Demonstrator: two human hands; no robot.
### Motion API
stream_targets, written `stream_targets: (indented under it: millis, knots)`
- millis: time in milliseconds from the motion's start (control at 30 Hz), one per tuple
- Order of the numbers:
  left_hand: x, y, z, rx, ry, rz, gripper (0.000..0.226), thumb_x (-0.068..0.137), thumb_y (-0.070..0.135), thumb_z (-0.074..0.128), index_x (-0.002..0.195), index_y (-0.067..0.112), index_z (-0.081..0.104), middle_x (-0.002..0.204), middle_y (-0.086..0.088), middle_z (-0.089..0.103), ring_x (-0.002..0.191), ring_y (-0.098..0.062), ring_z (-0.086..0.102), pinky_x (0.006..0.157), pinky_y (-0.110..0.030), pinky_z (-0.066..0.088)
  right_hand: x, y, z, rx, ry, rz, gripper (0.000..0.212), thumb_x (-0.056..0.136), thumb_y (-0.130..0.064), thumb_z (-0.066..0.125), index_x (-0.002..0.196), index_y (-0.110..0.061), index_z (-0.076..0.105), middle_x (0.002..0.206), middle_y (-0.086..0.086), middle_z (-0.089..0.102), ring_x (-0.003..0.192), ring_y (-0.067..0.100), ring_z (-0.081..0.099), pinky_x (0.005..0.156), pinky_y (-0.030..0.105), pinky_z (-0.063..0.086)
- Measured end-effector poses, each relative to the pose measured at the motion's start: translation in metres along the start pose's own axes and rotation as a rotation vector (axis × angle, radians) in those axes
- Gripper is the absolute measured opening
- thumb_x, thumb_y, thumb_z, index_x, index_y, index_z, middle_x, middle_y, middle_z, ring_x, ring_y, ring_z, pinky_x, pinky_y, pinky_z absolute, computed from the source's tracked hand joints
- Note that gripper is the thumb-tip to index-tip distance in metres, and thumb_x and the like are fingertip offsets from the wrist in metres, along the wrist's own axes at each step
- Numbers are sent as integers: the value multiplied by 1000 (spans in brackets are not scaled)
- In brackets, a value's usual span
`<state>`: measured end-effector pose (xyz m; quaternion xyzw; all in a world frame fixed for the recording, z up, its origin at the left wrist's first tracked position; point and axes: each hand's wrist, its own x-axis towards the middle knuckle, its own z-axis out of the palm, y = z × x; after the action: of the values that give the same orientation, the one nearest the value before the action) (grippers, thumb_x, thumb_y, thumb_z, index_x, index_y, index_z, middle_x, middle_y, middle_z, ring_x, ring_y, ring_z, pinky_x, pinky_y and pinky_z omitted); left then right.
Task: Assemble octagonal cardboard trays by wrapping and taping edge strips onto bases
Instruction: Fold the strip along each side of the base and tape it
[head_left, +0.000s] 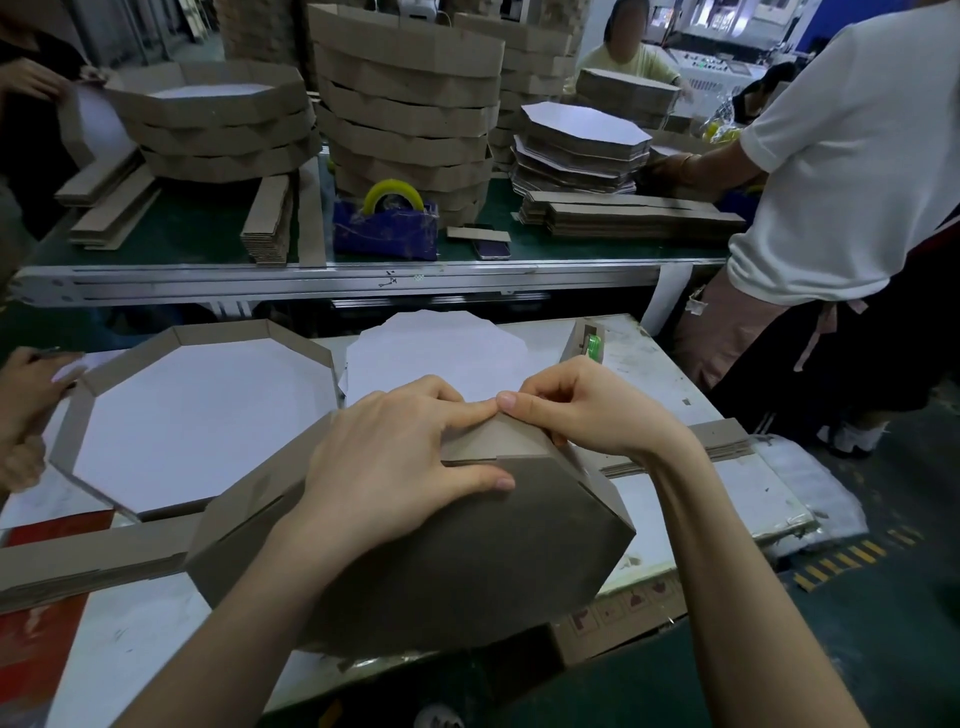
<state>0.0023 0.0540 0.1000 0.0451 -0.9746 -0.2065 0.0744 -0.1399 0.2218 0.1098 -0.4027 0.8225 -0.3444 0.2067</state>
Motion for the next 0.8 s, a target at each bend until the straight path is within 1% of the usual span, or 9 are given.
stream_targets:
  millis: [133, 200, 267, 433, 533, 600, 700, 733, 800]
  knots:
    - [-3, 1, 2, -1, 3, 2, 79, 61, 89, 37, 134, 58, 42, 121, 27, 52, 101, -7, 52, 72, -29, 42, -1, 2, -5, -11, -95, -23, 45, 98, -46, 54, 85, -8, 74, 74, 18, 67, 60, 18, 55, 60, 24, 43]
    - [-3, 1, 2, 2, 14, -13, 83, 60, 90, 36, 136, 56, 41, 124, 28, 51, 103, -8, 52, 74, -30, 43, -4, 3, -9, 59, -146, -9, 36, 98, -39, 58, 90, -9, 75, 75, 12, 67, 62, 11, 54, 58, 17, 42]
    - [-2, 1, 2, 15, 11, -16, 84, 61, 90, 37, 137, 54, 41, 126, 28, 51, 105, -8, 52, 73, -29, 41, -6, 5, -11, 96, -155, 35, 35, 94, -44, 62, 91, -13, 76, 71, 6, 63, 57, 6, 48, 52, 11, 36]
    - [-1, 4, 2, 14, 6, -25, 82, 63, 87, 41, 137, 53, 43, 127, 27, 51, 107, -8, 52, 74, -29, 39, -4, 9, -19, -52, -151, 148, 63, 79, -71, 61, 82, -10, 73, 57, -2, 50, 51, 9, 36, 49, 16, 31]
    - [-2, 2, 0, 3, 0, -24, 84, 61, 88, 40, 137, 52, 43, 126, 27, 51, 107, -9, 52, 79, -31, 45, -7, 15, -21, -45, -123, 134, 71, 75, -76, 59, 72, -5, 64, 60, 2, 37, 51, 9, 31, 49, 18, 27]
    - [-1, 4, -1, 11, -7, -5, 82, 64, 87, 43, 137, 52, 43, 127, 27, 50, 108, -10, 52, 81, -32, 46, -9, 18, -19, 24, -126, 87, 72, 74, -76, 60, 79, -4, 67, 67, 10, 40, 56, 11, 35, 53, 20, 30]
    - [0, 4, 0, 13, 2, -8, 80, 64, 87, 45, 136, 53, 44, 126, 28, 50, 107, -10, 52, 80, -32, 45, -7, 25, -10, 258, -158, 24, 42, 87, -56, 65, 82, -14, 71, 77, 6, 61, 72, 11, 56, 70, 24, 44]
    - [-1, 4, 0, 12, 6, -12, 80, 64, 87, 44, 136, 53, 44, 125, 28, 50, 106, -9, 52, 78, -31, 43, -6, 28, -5, 358, -171, 33, 30, 89, -47, 64, 78, -21, 72, 75, 0, 64, 71, 8, 59, 69, 20, 46]
    - [-2, 2, 1, -5, 19, -21, 81, 61, 88, 43, 134, 54, 45, 124, 29, 51, 105, -9, 53, 74, -29, 40, -4, 35, 2, 507, -194, 42, 26, 91, -39, 60, 70, -27, 70, 68, -8, 64, 61, 4, 59, 58, 14, 45]
